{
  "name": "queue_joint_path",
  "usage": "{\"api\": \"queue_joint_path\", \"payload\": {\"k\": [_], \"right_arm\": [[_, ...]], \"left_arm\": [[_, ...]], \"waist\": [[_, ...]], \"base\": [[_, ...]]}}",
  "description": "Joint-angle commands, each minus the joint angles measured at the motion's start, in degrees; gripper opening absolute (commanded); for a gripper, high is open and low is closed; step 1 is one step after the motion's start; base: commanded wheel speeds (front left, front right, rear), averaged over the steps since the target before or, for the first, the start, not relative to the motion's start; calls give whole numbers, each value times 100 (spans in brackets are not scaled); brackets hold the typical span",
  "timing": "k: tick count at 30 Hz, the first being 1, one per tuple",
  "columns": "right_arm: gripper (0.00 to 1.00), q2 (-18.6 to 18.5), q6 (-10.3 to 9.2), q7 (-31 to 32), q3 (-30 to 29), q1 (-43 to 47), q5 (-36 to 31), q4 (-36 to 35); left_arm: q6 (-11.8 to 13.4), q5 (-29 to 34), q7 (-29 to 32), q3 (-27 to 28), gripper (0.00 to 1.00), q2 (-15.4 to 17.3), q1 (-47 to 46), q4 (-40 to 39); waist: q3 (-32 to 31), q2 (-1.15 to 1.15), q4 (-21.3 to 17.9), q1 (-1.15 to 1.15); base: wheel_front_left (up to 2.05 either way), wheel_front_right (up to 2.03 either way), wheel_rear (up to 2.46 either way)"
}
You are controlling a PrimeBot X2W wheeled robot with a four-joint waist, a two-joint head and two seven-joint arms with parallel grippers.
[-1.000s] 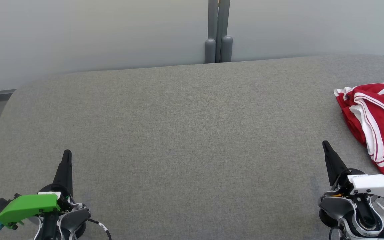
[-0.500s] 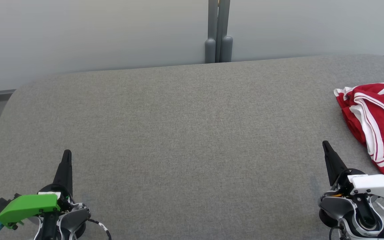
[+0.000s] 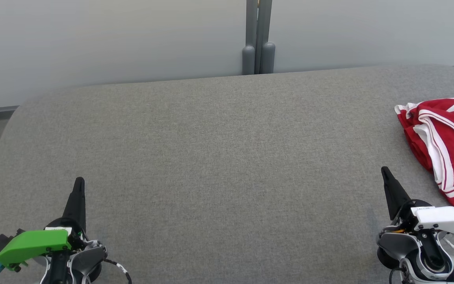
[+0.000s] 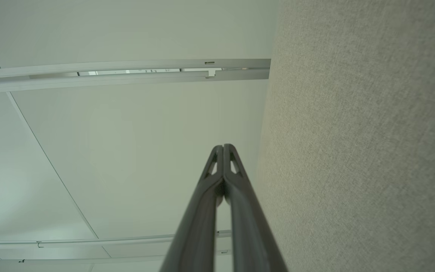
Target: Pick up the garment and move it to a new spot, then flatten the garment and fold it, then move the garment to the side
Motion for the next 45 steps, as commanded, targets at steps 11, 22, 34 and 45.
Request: {"api": "queue_joint_path", "payload": {"k": [11,22,34,45], "right_arm": [[0,-28,2,37,-11,-41,23,-25],[0,-28,2,37,-11,-41,23,-25],[0,-28,2,37,-10,-41,23,-25],[0,-28,2,37,-10,-41,23,-25]], "left_arm": [[-29,-2,16,10,0,37,-59,-10],[-29,-2,16,10,0,37,-59,-10],[-29,-2,16,10,0,37,-59,-11],[-29,-2,16,10,0,37,-59,-11]], "waist": [[0,0,0,0],[0,0,0,0],[0,0,0,0],[0,0,0,0]], "base": [[0,0,0],[0,0,0],[0,0,0],[0,0,0]]}}
